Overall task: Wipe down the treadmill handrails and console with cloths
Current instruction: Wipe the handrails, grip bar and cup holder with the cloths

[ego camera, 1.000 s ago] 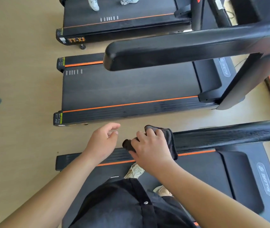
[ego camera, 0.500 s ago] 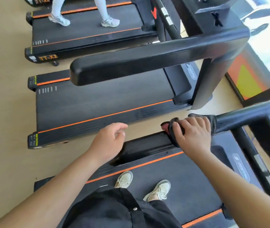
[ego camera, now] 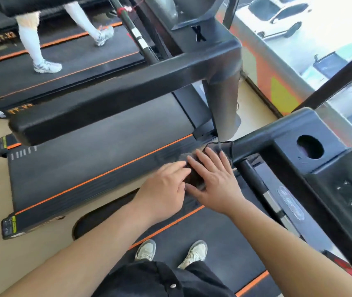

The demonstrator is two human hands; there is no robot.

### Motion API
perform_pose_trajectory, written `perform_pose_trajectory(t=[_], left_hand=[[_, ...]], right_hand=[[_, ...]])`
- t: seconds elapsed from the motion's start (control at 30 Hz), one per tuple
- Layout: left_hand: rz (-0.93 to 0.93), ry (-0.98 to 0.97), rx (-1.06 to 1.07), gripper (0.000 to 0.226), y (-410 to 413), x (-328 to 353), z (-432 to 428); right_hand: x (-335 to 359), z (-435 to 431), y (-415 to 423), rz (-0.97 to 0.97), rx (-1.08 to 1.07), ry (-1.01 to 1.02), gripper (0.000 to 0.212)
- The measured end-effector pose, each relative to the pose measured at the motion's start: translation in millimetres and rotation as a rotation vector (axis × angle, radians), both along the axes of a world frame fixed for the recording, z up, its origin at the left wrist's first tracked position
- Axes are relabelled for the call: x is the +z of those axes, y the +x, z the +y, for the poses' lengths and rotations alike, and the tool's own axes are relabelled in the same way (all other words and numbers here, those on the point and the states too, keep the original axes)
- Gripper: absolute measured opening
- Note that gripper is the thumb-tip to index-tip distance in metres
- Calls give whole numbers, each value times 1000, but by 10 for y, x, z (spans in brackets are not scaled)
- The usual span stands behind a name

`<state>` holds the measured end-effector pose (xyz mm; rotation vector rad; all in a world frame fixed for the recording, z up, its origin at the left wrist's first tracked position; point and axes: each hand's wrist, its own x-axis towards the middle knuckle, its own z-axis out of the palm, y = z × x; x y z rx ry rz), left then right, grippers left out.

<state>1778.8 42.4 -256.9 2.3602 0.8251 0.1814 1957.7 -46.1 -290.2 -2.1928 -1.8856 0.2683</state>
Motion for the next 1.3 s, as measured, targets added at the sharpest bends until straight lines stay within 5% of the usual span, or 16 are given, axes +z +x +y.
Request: perform_pose_trajectory(t=[0.13,0.27,0.63,0.73,0.83,0.93,1.17,1.3], left_hand=[[96,-44,-4,59,650,-16,-136],[392,125,-26,65,1139,-242,-104],[414,229,-229,66,2878,-301,5],[378,216,-361,64,2966,-346,114],[362,412,-542,68,2755,-362,147],[350,452,-617,68,2759,-345,125],[336,475,-705,65,4064,-318,130],[322,498,-777,63,4535,-216,98]], right_hand=[[157,-153,502,400,-81,107,46],[343,-518,1256,333,-357,194,24],[561,-888,2218,191,-612,151,28],[632,-981,2363,123,-688,80,37],[684,-1146,2513,70,-746,14,50],[701,-1312,2601,172,-803,-62,70],[693,-1524,2657,117,-858,-194,130],[647,-1511,2641,132,-853,-244,135]])
